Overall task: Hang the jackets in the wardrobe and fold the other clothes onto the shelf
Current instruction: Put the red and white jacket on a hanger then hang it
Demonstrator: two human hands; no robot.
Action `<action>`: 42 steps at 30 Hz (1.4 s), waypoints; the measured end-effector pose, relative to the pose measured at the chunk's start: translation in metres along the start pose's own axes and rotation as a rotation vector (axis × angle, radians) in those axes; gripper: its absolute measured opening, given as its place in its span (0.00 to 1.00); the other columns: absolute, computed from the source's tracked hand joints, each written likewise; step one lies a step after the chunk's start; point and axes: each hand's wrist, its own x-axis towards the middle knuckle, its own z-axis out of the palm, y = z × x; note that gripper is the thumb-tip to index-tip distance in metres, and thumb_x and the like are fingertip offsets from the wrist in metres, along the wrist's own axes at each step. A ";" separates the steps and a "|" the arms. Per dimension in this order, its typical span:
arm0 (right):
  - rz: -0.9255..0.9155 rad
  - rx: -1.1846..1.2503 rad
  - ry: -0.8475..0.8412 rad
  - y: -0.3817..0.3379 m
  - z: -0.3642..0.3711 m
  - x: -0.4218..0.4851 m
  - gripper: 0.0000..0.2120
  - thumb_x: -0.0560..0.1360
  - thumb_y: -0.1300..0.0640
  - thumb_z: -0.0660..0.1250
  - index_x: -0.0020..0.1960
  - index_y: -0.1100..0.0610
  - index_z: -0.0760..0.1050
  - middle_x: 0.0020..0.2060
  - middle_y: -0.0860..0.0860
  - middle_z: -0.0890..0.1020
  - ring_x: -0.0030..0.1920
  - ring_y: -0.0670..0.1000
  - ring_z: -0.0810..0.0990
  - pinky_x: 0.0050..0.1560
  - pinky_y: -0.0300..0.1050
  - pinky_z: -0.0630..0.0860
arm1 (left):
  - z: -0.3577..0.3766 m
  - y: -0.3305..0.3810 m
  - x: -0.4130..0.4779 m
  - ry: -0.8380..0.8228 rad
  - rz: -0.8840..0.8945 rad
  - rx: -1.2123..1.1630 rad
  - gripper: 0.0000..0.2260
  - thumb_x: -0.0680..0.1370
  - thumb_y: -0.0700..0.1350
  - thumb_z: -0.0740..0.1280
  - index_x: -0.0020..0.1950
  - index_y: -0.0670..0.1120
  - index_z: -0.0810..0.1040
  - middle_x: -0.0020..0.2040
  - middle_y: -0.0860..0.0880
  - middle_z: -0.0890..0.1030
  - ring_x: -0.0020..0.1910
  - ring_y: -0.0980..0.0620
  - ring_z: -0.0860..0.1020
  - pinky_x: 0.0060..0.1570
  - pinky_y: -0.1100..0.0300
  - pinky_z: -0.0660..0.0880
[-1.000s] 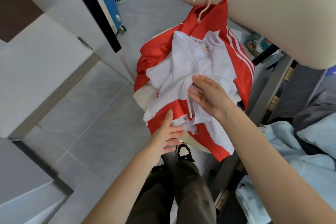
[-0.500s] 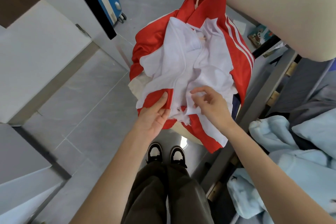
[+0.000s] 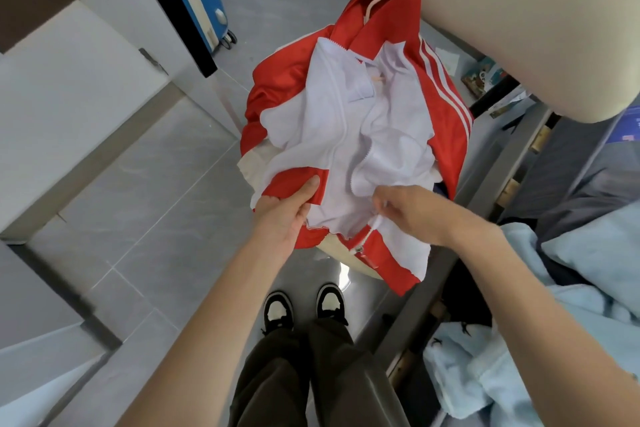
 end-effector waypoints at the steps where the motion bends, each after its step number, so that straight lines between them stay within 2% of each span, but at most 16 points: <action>1: 0.021 -0.022 -0.018 0.001 -0.007 0.006 0.06 0.82 0.61 0.56 0.49 0.56 0.72 0.48 0.53 0.79 0.48 0.56 0.76 0.51 0.49 0.74 | 0.001 0.000 0.002 0.004 0.015 0.017 0.22 0.69 0.38 0.76 0.61 0.42 0.77 0.59 0.46 0.81 0.59 0.49 0.79 0.60 0.55 0.76; 5: 0.052 0.001 0.085 -0.011 0.007 0.038 0.06 0.78 0.62 0.60 0.44 0.54 0.72 0.43 0.51 0.78 0.44 0.55 0.76 0.46 0.47 0.74 | 0.001 -0.003 0.012 0.041 0.080 0.157 0.14 0.69 0.39 0.77 0.51 0.47 0.78 0.54 0.48 0.82 0.55 0.50 0.80 0.60 0.54 0.76; 8: 0.152 0.136 0.282 -0.016 0.056 0.055 0.06 0.76 0.66 0.60 0.52 0.60 0.71 0.46 0.58 0.79 0.47 0.59 0.77 0.46 0.48 0.70 | -0.009 -0.004 0.018 0.037 0.091 0.231 0.12 0.69 0.40 0.77 0.49 0.47 0.79 0.50 0.48 0.84 0.52 0.50 0.82 0.56 0.55 0.76; 11: 0.337 0.541 0.543 -0.026 0.101 0.046 0.06 0.78 0.63 0.62 0.48 0.58 0.64 0.42 0.55 0.79 0.43 0.58 0.77 0.42 0.48 0.68 | -0.021 -0.004 0.022 -0.008 0.086 0.257 0.10 0.69 0.39 0.76 0.47 0.48 0.80 0.42 0.53 0.86 0.44 0.56 0.84 0.45 0.63 0.78; 14: 0.487 0.878 0.788 -0.042 0.139 0.026 0.09 0.77 0.62 0.66 0.43 0.55 0.66 0.44 0.52 0.80 0.41 0.45 0.79 0.42 0.35 0.73 | -0.032 -0.004 0.025 -0.009 0.087 0.283 0.10 0.70 0.38 0.76 0.47 0.48 0.80 0.41 0.53 0.85 0.41 0.58 0.83 0.39 0.66 0.77; 15: 0.552 0.960 0.824 -0.048 0.148 0.022 0.08 0.76 0.61 0.67 0.43 0.55 0.68 0.43 0.52 0.80 0.39 0.42 0.79 0.42 0.34 0.74 | -0.034 -0.004 0.025 -0.010 0.084 0.276 0.10 0.70 0.37 0.75 0.48 0.47 0.80 0.43 0.52 0.85 0.41 0.57 0.83 0.38 0.66 0.77; 17: 0.696 1.242 0.775 -0.059 0.161 0.022 0.07 0.76 0.57 0.69 0.46 0.60 0.73 0.41 0.54 0.81 0.36 0.47 0.80 0.43 0.44 0.79 | -0.038 -0.004 0.026 -0.013 0.076 0.254 0.11 0.70 0.36 0.75 0.49 0.45 0.80 0.44 0.51 0.84 0.39 0.58 0.83 0.36 0.67 0.77; 19: 0.778 1.600 0.598 -0.067 0.164 0.031 0.11 0.77 0.55 0.69 0.49 0.63 0.75 0.42 0.56 0.81 0.39 0.52 0.80 0.46 0.47 0.81 | -0.040 -0.005 0.026 -0.014 0.065 0.248 0.13 0.70 0.35 0.75 0.52 0.43 0.79 0.46 0.50 0.84 0.39 0.58 0.83 0.36 0.68 0.77; 21: 0.757 1.917 0.472 -0.076 0.159 0.043 0.10 0.76 0.54 0.70 0.50 0.61 0.77 0.44 0.54 0.80 0.43 0.52 0.80 0.46 0.44 0.81 | -0.043 -0.006 0.026 -0.017 0.057 0.257 0.13 0.70 0.36 0.75 0.53 0.43 0.79 0.45 0.50 0.84 0.40 0.57 0.83 0.36 0.67 0.77; 23: 0.757 2.191 0.467 -0.083 0.153 0.055 0.11 0.75 0.54 0.71 0.54 0.59 0.78 0.47 0.54 0.81 0.42 0.48 0.81 0.41 0.40 0.80 | -0.046 -0.007 0.027 -0.022 0.043 0.286 0.12 0.70 0.36 0.75 0.51 0.43 0.79 0.43 0.50 0.84 0.40 0.56 0.83 0.38 0.66 0.78; 25: 0.781 2.349 0.492 -0.088 0.148 0.065 0.14 0.74 0.54 0.73 0.56 0.59 0.79 0.50 0.53 0.80 0.42 0.47 0.81 0.36 0.37 0.80 | -0.049 -0.006 0.028 -0.039 0.019 0.308 0.14 0.70 0.38 0.75 0.54 0.42 0.79 0.47 0.48 0.84 0.44 0.54 0.82 0.44 0.64 0.78; 29: 0.868 2.377 0.500 -0.090 0.142 0.077 0.11 0.70 0.53 0.77 0.46 0.57 0.79 0.43 0.51 0.80 0.37 0.46 0.82 0.31 0.37 0.80 | -0.053 -0.006 0.030 -0.065 0.004 0.341 0.14 0.71 0.39 0.75 0.55 0.42 0.79 0.50 0.47 0.84 0.47 0.52 0.82 0.50 0.61 0.78; 31: 0.866 2.368 0.470 -0.086 0.141 0.080 0.09 0.72 0.54 0.75 0.45 0.57 0.78 0.41 0.49 0.81 0.34 0.44 0.82 0.33 0.36 0.80 | -0.053 -0.006 0.031 -0.066 0.005 0.343 0.13 0.71 0.39 0.75 0.53 0.43 0.79 0.47 0.48 0.84 0.44 0.54 0.83 0.47 0.64 0.79; 35: 0.698 2.239 0.410 -0.077 0.147 0.068 0.07 0.76 0.57 0.71 0.51 0.59 0.79 0.44 0.50 0.82 0.39 0.44 0.82 0.38 0.35 0.80 | -0.052 -0.006 0.031 -0.071 -0.003 0.325 0.10 0.71 0.37 0.75 0.49 0.46 0.80 0.41 0.53 0.85 0.37 0.59 0.82 0.36 0.69 0.77; 39: 0.433 2.159 0.267 -0.065 0.153 0.036 0.08 0.73 0.55 0.71 0.49 0.58 0.81 0.42 0.49 0.82 0.38 0.42 0.81 0.45 0.36 0.78 | -0.049 -0.005 0.028 -0.063 -0.014 0.311 0.11 0.70 0.38 0.75 0.50 0.46 0.79 0.45 0.51 0.84 0.43 0.57 0.82 0.45 0.65 0.77; 42: 0.275 2.188 0.194 -0.055 0.150 0.019 0.08 0.71 0.57 0.69 0.49 0.57 0.81 0.42 0.49 0.83 0.42 0.45 0.82 0.48 0.39 0.79 | -0.047 -0.006 0.025 -0.089 -0.016 0.309 0.16 0.70 0.38 0.75 0.56 0.45 0.79 0.47 0.51 0.84 0.43 0.58 0.82 0.41 0.67 0.77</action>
